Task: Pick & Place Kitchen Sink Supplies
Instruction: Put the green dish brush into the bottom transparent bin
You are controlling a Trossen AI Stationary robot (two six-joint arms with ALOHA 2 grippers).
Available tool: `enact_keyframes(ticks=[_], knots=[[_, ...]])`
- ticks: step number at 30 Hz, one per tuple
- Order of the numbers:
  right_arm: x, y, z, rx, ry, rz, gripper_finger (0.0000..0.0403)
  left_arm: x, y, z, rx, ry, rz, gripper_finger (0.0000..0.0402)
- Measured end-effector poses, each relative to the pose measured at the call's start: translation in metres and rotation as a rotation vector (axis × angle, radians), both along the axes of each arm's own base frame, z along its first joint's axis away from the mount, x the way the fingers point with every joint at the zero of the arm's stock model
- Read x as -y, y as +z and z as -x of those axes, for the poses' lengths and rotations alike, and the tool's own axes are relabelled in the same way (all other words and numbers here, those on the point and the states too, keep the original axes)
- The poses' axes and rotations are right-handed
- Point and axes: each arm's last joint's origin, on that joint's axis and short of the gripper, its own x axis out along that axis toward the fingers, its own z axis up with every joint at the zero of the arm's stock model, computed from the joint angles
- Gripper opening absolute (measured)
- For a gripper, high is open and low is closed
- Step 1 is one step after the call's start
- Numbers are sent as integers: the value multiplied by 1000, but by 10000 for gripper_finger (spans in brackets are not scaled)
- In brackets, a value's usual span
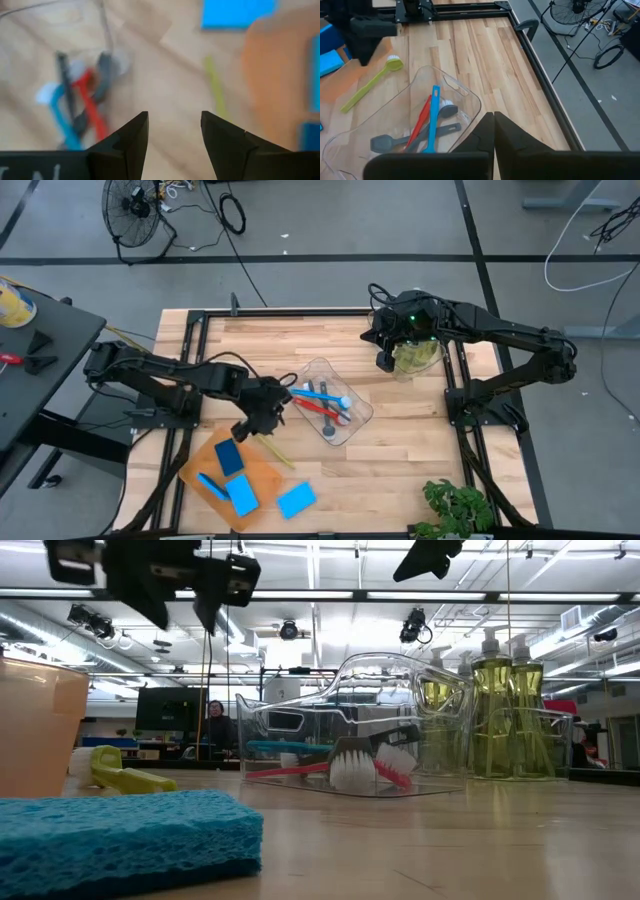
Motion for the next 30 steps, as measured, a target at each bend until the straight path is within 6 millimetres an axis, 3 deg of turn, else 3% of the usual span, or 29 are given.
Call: enact_keyframes(ticks=[5,17,30], knots=[[0,0,0,0,0,0,6,6,-4,-1,-55,-35,130,186],[0,-1,1,-8,0,-3,6,20,-50,-17,-260,-51,92,186],[0,-1,1,-13,0,-3,6,20,-77,-20,-407,-35,78,186]])
